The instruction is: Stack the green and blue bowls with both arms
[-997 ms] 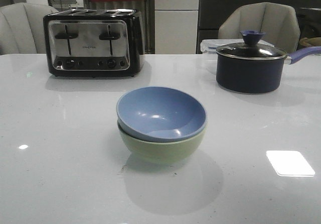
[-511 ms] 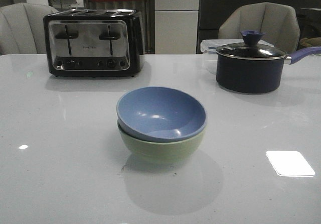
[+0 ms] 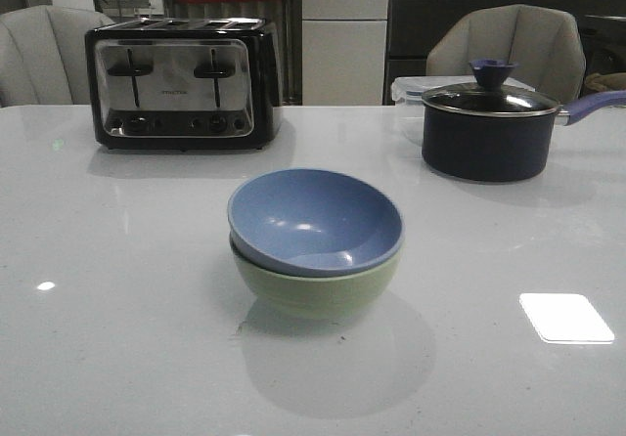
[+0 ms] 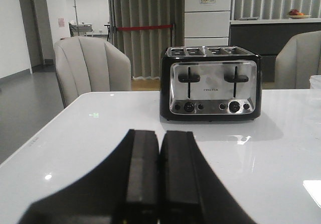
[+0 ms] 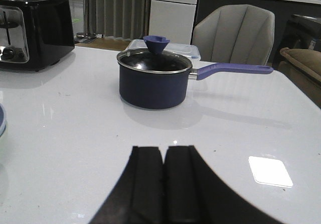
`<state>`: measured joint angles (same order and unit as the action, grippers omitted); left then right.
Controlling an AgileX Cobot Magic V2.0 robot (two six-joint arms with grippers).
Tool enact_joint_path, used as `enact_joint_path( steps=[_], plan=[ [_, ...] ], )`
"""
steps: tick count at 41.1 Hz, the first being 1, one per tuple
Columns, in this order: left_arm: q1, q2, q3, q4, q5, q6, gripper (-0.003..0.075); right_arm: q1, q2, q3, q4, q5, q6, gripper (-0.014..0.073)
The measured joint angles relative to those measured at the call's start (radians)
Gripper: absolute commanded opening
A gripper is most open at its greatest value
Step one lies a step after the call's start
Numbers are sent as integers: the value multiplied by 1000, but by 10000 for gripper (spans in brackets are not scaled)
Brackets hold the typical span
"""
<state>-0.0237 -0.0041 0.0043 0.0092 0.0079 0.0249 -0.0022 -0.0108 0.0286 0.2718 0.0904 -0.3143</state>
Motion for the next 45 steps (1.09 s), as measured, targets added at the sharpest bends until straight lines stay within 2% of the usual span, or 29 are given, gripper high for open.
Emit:
enact_joint_path(
  steps=[4,11,15,25,45],
  plan=[
    [0,0,0,0,0,0,93,0,0,0,-33,-7,59,57],
    [0,0,0,0,0,0,93,0,0,0,-263,-49,326,57],
    [0,0,0,0,0,0,93,0,0,0,-283,-55,367,57],
    [0,0,0,0,0,0,93,0,0,0,-254,-57,314,57],
    [0,0,0,0,0,0,93,0,0,0,-223,-60,307,57]
  ],
)
